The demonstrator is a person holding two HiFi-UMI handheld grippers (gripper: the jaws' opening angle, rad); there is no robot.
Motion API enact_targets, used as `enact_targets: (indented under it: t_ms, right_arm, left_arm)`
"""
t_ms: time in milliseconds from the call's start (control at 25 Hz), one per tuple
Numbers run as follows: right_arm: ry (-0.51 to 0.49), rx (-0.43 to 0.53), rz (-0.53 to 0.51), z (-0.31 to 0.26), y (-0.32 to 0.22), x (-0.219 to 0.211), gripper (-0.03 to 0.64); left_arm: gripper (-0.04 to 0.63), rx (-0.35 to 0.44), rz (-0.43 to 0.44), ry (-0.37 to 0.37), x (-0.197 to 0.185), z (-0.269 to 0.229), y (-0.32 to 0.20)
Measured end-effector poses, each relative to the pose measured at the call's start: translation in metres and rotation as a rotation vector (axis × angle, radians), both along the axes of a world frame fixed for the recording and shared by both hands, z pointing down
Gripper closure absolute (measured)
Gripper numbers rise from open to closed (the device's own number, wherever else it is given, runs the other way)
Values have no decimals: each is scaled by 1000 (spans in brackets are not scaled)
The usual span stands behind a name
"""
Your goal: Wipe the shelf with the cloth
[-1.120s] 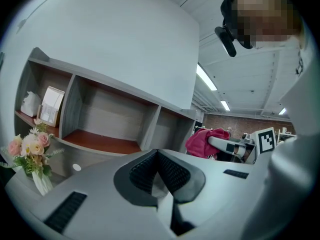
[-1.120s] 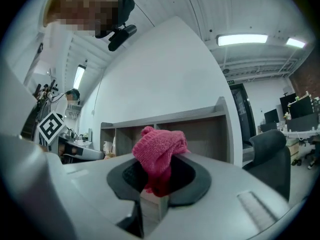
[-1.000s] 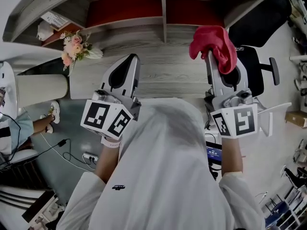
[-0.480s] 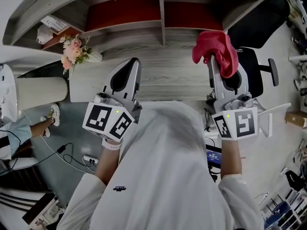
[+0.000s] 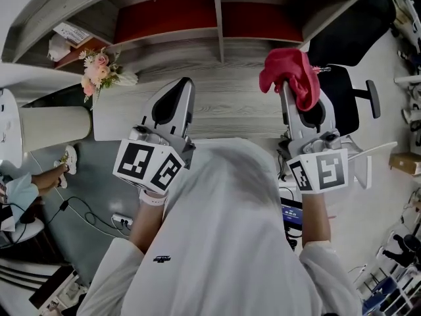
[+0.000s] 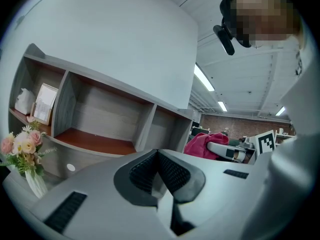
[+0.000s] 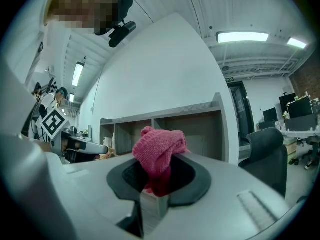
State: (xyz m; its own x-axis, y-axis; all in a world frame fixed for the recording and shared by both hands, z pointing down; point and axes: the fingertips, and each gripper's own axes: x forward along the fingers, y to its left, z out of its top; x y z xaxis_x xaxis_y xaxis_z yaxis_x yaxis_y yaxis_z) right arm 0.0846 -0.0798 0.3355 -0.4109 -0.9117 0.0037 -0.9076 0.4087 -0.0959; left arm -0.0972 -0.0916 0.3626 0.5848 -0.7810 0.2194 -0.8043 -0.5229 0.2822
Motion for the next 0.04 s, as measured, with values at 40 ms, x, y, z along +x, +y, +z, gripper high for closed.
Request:
enact_targets:
  t_ms: [40]
  right_arm:
    - [-2,-7,3,2,1,0,528]
  left_arm:
    - [594,-3,3,-2,1,0,1]
